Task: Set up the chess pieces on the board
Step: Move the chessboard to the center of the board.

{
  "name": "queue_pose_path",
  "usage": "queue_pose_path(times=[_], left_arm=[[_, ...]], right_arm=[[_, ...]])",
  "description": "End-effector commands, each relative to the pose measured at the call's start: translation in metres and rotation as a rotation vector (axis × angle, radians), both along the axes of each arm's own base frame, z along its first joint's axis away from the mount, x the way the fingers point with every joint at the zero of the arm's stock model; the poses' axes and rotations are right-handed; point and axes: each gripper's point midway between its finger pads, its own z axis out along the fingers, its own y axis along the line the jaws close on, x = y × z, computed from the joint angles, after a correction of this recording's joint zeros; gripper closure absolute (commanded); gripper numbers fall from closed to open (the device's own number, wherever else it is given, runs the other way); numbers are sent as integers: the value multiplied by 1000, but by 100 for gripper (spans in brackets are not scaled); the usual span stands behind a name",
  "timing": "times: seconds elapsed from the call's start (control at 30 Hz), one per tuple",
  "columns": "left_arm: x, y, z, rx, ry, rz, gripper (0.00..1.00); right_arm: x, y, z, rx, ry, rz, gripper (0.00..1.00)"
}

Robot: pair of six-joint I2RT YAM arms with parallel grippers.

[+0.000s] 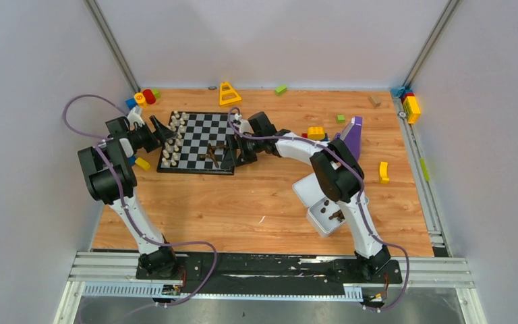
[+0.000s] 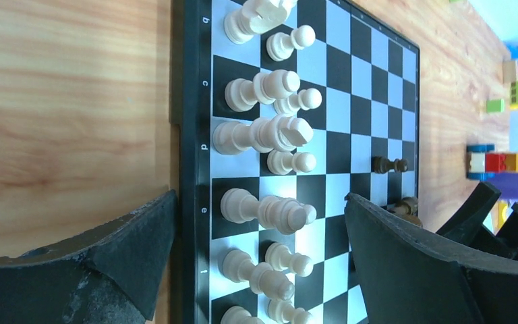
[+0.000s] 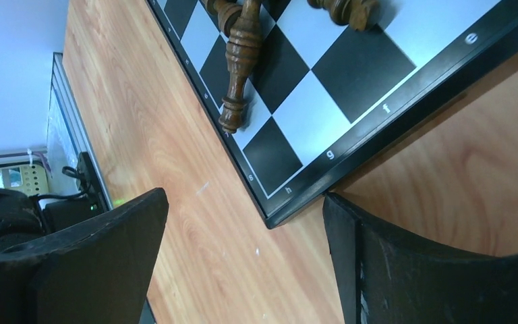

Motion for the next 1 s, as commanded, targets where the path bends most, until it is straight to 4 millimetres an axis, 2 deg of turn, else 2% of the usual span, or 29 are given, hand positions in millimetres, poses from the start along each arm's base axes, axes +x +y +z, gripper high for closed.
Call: queue_pose_path(times=[0.0, 0.13, 0.23, 0.4, 0.5, 0.73, 0.97], left_arm=[[-41, -46, -11, -35, 103, -116, 0], [-59, -67, -10, -11, 106, -182, 0], [-71, -75, -11, 19, 107, -220, 0], [-87, -82, -5, 45, 89, -265, 0], [-95, -81, -2, 77, 88, -278, 0], [-90, -74, 22, 145, 25, -288, 0], [-62, -49, 57, 254, -48, -205, 0]], right_arm=[[-27, -15, 9, -26, 37, -11, 13], [-49, -35, 8, -46, 43, -5, 14], [-66, -48, 8, -52, 49, -5, 14], [-75, -68, 17, -75, -42, -4, 14], [-72, -80, 19, -96, -85, -19, 13], [-56, -103, 19, -126, -143, -53, 11], [-46, -107, 35, -120, -229, -41, 12]])
